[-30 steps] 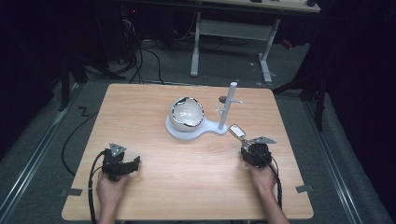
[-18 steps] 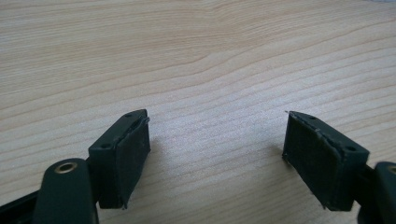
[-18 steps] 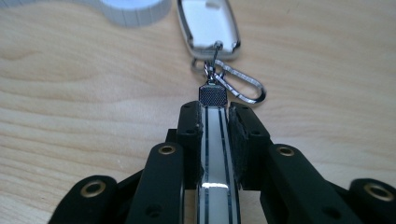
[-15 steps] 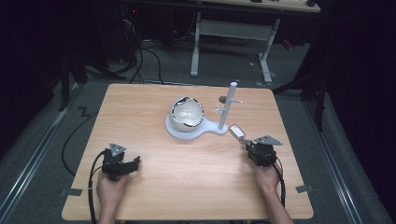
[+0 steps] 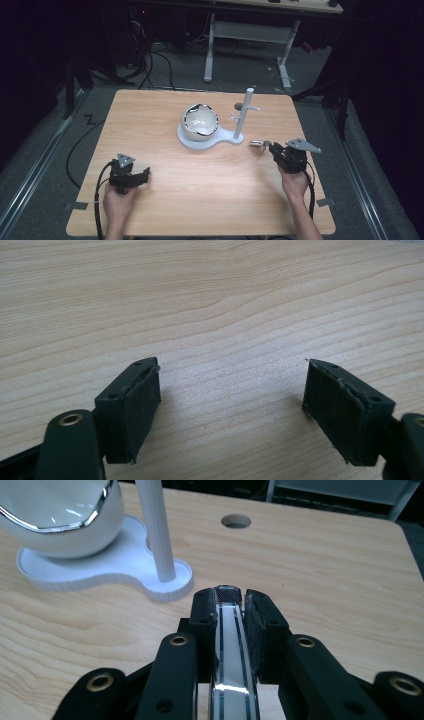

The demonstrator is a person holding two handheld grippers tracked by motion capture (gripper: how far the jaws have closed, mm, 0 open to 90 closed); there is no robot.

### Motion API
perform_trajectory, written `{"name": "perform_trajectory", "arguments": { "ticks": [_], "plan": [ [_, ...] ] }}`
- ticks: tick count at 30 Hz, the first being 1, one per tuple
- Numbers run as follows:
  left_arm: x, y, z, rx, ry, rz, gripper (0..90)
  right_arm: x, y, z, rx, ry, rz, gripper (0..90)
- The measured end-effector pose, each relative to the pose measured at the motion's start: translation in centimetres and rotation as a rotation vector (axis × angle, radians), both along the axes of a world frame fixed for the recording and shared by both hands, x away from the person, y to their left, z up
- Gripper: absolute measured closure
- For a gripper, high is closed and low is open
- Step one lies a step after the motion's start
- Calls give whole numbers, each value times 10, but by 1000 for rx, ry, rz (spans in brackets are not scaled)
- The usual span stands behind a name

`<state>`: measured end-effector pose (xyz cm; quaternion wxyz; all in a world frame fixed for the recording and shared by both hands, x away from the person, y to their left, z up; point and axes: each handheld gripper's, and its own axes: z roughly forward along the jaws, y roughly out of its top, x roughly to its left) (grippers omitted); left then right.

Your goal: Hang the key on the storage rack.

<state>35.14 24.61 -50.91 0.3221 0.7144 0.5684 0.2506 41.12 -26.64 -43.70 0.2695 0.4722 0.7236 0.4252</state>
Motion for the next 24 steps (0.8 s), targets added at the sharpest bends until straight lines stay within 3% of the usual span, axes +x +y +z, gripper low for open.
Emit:
{"name": "perform_trajectory", "arguments": {
  "ticks": [5,16,24],
  "plan": [
    [0,0,0,0,0,0,232,-3,-2,15,9,-43,22,756],
    [0,0,0,0,0,0,232,-6,-3,36,59,-84,57,756],
    [0,0,0,0,0,0,232,-4,2,53,60,-114,82,756]
  ]
}}
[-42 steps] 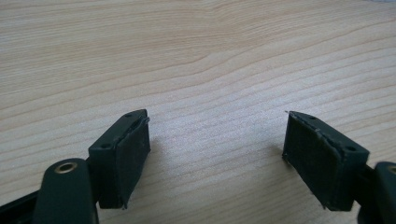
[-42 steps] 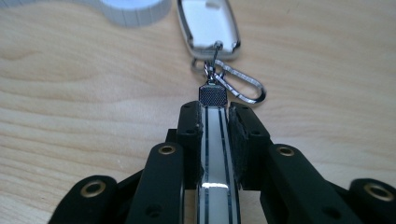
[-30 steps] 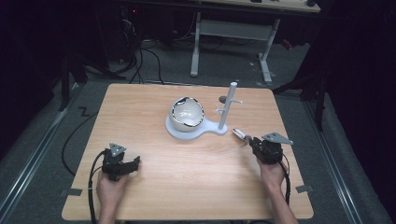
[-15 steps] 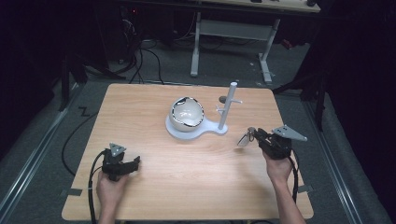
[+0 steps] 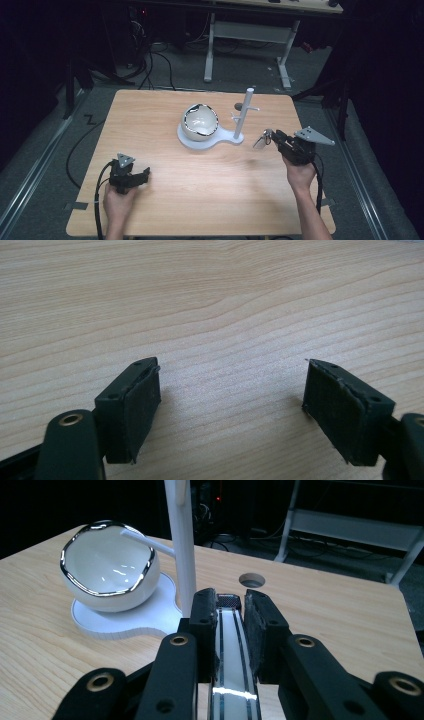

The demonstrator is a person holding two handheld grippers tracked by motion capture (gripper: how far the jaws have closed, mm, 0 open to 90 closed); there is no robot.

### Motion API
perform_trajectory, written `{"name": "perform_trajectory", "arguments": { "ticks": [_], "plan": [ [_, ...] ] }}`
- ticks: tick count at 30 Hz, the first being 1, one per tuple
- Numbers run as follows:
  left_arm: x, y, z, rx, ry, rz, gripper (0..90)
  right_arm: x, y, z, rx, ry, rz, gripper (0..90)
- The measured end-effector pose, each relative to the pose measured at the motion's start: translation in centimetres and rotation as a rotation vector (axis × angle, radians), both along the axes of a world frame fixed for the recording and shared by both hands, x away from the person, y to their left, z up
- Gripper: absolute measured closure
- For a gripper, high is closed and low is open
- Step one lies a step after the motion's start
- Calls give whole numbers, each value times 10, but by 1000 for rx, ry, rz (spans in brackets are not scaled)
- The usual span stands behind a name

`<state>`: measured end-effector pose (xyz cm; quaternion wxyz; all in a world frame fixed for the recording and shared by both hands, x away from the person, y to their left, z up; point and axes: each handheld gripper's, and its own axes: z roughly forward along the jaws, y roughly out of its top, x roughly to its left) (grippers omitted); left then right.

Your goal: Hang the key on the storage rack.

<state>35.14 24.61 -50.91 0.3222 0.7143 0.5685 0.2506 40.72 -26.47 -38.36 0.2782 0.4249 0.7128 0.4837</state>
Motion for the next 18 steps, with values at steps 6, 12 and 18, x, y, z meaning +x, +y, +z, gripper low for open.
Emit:
{"name": "perform_trajectory", "arguments": {
  "ticks": [6,12,18],
  "plan": [
    [0,0,0,-1,0,0,232,3,2,13,15,-22,15,757],
    [0,0,0,-1,0,0,232,4,4,31,24,-50,40,757],
    [0,0,0,0,0,0,232,4,5,41,38,-68,56,757]
  ]
}}
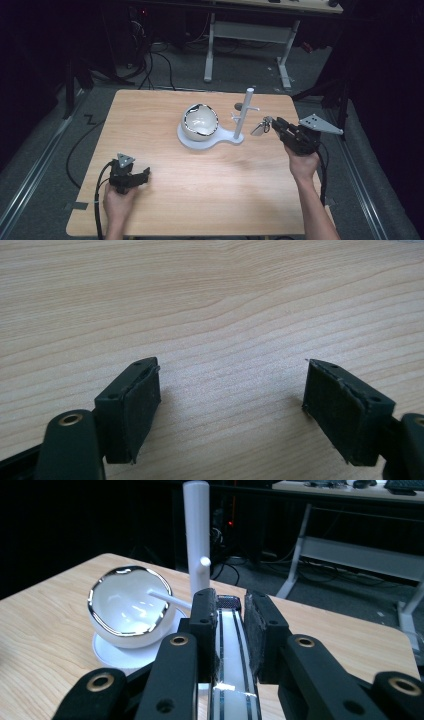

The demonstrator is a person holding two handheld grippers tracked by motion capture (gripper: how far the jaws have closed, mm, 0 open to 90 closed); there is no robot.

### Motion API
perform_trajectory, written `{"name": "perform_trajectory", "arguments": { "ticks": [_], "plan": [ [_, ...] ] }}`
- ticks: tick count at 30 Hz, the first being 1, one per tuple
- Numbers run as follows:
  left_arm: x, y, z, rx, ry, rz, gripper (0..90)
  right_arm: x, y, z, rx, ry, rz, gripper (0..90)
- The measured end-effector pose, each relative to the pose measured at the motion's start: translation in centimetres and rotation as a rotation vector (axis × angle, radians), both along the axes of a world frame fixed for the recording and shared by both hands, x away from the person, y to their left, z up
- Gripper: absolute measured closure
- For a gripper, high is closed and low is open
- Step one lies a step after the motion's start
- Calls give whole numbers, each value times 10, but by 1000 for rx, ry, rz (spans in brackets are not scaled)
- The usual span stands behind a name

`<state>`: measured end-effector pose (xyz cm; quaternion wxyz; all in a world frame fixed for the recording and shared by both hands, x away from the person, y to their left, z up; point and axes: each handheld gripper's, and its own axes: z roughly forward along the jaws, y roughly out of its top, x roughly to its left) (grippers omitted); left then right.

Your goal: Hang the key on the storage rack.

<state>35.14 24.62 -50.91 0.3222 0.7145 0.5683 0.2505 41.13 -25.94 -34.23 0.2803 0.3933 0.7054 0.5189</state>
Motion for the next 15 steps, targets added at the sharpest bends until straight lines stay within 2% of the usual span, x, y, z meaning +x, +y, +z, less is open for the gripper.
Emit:
{"name": "perform_trajectory", "arguments": {
  "ticks": [15],
  "plan": [
    [0,0,0,-2,0,0,232,4,10,17,3,-18,51,757]
  ]
}}
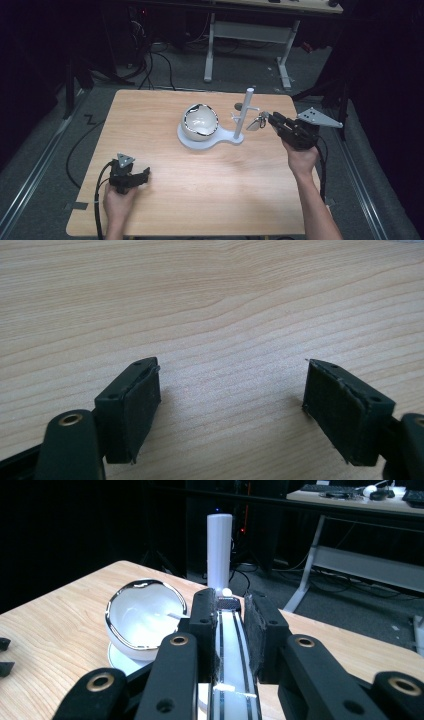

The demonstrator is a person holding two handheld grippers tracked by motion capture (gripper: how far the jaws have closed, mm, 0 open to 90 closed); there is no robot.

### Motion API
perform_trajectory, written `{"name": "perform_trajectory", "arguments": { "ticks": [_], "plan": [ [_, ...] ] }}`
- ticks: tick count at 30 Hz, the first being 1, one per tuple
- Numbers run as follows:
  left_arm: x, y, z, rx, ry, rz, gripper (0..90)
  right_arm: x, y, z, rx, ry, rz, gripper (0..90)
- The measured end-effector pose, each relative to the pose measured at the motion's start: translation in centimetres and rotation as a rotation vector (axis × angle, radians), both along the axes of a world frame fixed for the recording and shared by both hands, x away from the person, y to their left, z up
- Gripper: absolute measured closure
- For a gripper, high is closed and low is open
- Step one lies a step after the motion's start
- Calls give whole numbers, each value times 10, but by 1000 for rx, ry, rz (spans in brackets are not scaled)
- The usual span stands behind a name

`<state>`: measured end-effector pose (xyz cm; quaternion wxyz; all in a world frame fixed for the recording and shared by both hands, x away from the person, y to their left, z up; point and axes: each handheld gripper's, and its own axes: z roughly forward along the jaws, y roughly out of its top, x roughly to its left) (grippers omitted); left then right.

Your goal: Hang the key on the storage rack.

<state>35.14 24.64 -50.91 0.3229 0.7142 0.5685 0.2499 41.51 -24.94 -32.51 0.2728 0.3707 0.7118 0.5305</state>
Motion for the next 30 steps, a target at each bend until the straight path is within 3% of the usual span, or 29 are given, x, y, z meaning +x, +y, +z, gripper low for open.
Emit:
{"name": "perform_trajectory", "arguments": {
  "ticks": [10,21,30],
  "plan": [
    [0,0,0,-2,0,0,232,4,3,6,9,-9,14,757],
    [0,0,0,0,0,0,232,8,-5,13,12,-23,-38,758],
    [0,0,0,0,0,0,232,21,-2,20,-3,-23,-70,758]
  ]
}}
